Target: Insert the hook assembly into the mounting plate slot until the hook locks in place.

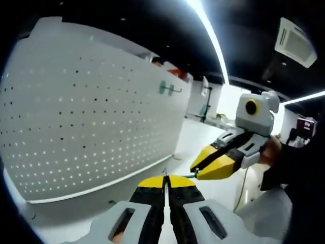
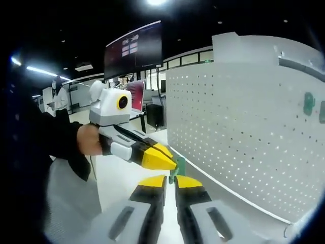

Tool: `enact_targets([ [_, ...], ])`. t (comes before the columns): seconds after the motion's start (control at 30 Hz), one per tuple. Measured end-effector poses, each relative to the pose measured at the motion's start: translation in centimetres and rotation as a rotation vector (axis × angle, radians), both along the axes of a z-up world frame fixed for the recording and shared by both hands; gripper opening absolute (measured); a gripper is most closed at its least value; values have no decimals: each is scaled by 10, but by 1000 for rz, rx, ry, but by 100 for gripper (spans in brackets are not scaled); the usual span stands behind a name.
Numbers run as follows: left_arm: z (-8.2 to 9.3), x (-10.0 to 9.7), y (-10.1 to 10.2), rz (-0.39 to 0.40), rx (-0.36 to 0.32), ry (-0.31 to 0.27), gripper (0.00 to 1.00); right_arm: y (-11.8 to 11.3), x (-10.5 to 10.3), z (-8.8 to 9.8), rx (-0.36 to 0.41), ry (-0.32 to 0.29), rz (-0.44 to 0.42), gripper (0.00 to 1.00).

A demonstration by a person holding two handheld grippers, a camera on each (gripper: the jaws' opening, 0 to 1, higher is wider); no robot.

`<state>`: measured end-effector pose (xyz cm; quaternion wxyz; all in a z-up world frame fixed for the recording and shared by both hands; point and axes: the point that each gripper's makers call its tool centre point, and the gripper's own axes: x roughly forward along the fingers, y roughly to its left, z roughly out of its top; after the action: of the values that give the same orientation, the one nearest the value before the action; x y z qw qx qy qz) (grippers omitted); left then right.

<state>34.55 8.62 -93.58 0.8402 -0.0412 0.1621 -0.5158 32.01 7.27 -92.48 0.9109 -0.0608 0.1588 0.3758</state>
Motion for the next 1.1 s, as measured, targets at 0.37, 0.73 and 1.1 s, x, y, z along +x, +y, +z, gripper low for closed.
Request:
enact_targets([
  [0.37, 10, 0, -14, 9, -36, 28, 1, -5, 12, 1, -61, -53, -90, 4],
  [0.73, 12, -5, -20, -11, -58, 50, 1, -11, 14, 0, -73, -73, -120, 2],
  [1.1, 18, -6, -24, -15, -82, 42, 2, -16, 14, 7, -35, -70, -147, 1],
])
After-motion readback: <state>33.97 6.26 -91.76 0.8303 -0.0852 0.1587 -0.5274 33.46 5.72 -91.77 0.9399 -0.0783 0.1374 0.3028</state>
